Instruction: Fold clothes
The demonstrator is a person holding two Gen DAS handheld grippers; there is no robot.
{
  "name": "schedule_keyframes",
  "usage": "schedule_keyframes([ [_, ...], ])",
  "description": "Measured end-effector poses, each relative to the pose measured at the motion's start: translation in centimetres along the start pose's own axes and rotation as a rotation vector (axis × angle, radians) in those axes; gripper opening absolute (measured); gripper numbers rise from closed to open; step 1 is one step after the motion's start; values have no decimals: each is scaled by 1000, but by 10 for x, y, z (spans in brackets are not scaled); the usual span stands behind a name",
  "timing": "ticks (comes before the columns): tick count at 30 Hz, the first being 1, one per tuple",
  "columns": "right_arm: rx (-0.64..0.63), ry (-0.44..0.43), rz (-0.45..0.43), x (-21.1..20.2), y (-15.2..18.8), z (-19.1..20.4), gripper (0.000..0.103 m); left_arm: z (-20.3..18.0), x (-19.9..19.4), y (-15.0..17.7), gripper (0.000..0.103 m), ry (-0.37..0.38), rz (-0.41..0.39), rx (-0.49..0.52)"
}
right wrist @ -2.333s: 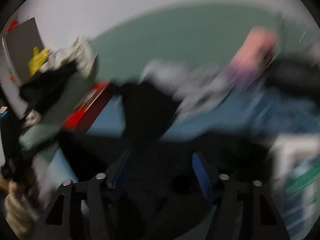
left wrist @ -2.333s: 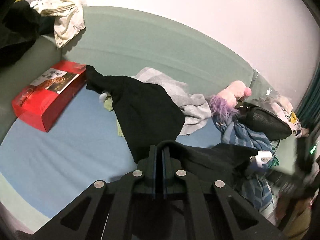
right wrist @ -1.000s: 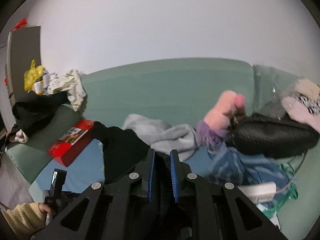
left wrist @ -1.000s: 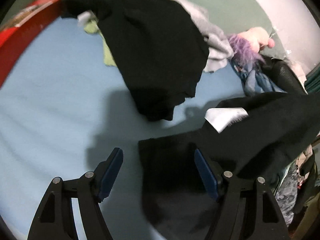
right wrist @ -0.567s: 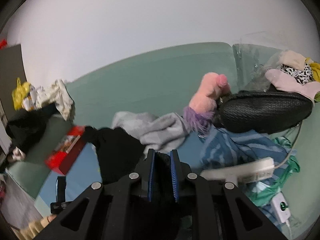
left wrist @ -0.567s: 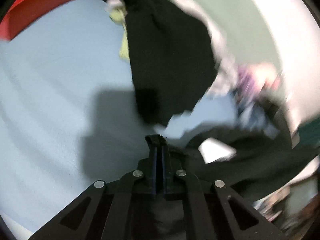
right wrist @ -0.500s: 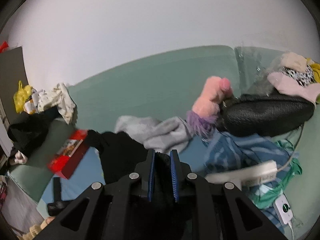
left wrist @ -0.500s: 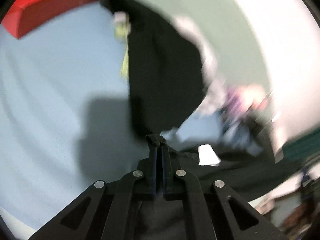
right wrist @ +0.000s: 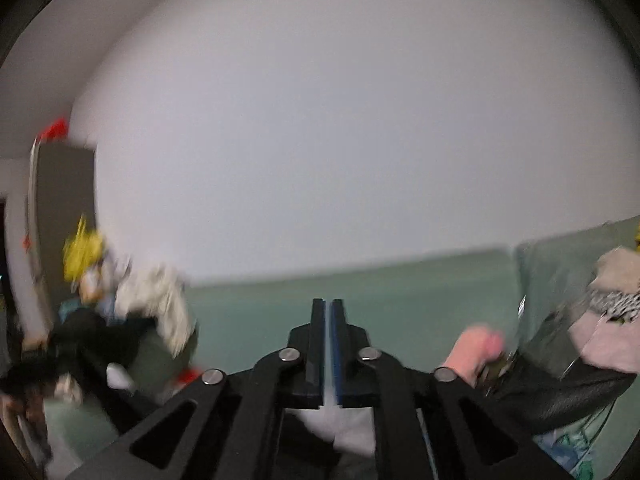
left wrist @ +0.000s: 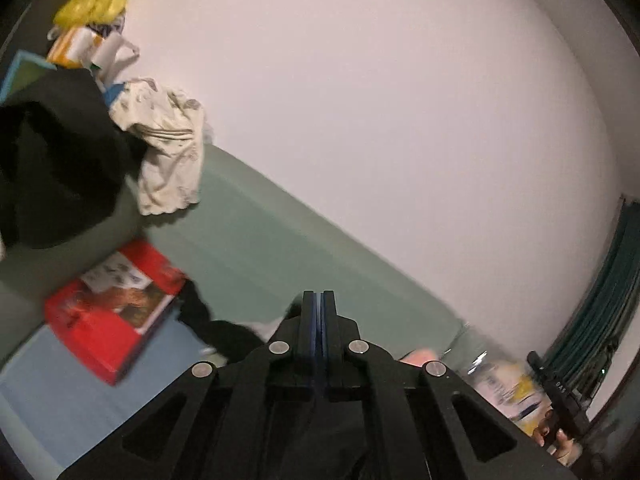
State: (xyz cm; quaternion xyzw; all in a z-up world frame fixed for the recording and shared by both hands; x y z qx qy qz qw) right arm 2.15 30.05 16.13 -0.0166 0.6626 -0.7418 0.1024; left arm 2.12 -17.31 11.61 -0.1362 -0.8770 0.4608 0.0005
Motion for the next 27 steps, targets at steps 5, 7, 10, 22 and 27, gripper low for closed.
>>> schedule_keyframes([
  [5,-43,-88,369,48,117,26,48,56,11,79,1,-167,213,-22],
  [7,-25,-95,557,69,182,30,48,80,23,120,1,-287,361,20],
  [10,-4,-98,760,95,253,35,48,109,39,168,7,-413,526,61],
  [22,-225,-94,800,195,286,66,90,190,91,279,78,-594,773,19],
  [27,-122,-84,884,241,313,62,64,207,88,273,8,-580,652,-151],
])
Point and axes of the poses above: each gripper's, at about its wrist camera, not at the fingertips, and x roughly the way its jaws point, z to its left, y to its underside, the point moved 2 cm from there along x, roughly the way its jaws point, and after that the axes turned 6 degrees about -z, right-handed, at the moved point
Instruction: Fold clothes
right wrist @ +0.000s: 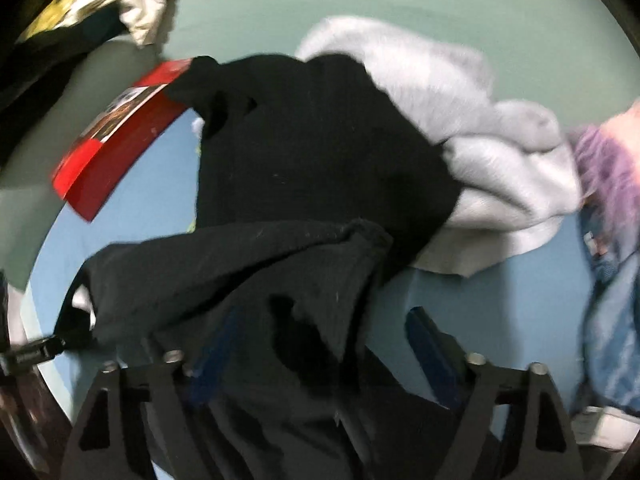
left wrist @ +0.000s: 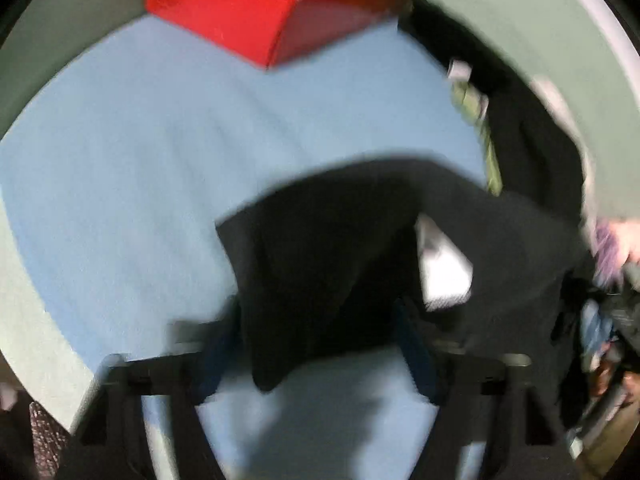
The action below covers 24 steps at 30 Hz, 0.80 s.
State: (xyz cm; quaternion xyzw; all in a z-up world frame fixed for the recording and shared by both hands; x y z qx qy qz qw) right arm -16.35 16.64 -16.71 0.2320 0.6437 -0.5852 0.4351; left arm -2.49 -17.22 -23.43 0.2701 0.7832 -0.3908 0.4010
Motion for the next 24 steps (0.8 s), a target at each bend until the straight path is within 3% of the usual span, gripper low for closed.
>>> schedule_keyframes([
  [1,32,0,0,6,-2,-4,48,1,-5,-3,8,20,-8,-19],
  [2,68,-2,-1,11,-5,-8,21,3,-11,-6,8,39,-22,-37],
  [4,183,-43,-39,8,-9,-22,5,1,-33,-19,7,84,-87,-54],
  [8,283,-82,-216,-47,-38,-43,6,-38,-102,-70,4,151,-262,25],
  [14,250,-135,-638,-215,-117,-49,6,-115,-268,-160,4,365,-631,62],
  [16,227,-161,-790,-282,-133,-49,6,-135,-323,-163,4,394,-745,128],
  [18,132,-108,-965,-349,-132,-39,6,-150,-370,-159,4,407,-831,193],
  [20,71,-73,-1084,-391,-123,-33,6,-151,-398,-147,4,414,-878,229],
  [24,20,-85,-1155,-432,-89,-28,8,-134,-400,-115,4,432,-849,235],
])
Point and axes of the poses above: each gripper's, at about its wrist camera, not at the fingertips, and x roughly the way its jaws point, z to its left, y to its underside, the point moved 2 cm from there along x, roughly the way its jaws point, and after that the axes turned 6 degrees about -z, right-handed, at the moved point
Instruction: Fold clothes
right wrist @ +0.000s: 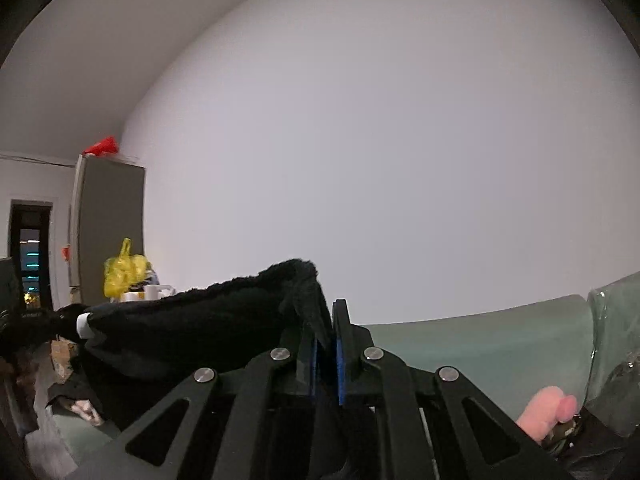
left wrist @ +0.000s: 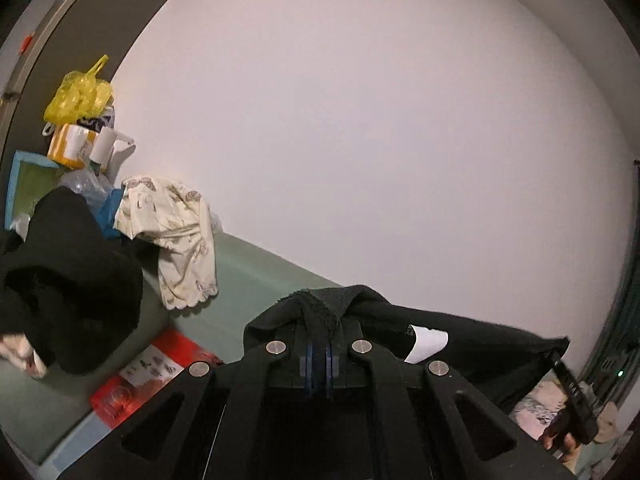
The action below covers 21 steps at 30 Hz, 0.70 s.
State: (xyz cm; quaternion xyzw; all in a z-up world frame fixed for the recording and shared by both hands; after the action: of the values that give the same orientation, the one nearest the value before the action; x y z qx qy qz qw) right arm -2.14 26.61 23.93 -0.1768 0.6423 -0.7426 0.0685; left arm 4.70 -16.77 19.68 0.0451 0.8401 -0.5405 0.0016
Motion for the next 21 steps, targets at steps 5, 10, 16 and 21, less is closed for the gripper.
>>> schedule_keyframes([
  [5,-13,-15,132,-50,51,3,8,14,-23,55,4,-19,116,-2],
  [10,41,-34,528,-100,181,3,8,61,-33,176,4,-156,415,10],
  [16,154,-34,1011,-145,347,5,6,128,-56,327,4,-325,762,-156],
  [21,218,-97,1194,-162,400,16,6,155,-100,350,4,-353,725,-344],
])
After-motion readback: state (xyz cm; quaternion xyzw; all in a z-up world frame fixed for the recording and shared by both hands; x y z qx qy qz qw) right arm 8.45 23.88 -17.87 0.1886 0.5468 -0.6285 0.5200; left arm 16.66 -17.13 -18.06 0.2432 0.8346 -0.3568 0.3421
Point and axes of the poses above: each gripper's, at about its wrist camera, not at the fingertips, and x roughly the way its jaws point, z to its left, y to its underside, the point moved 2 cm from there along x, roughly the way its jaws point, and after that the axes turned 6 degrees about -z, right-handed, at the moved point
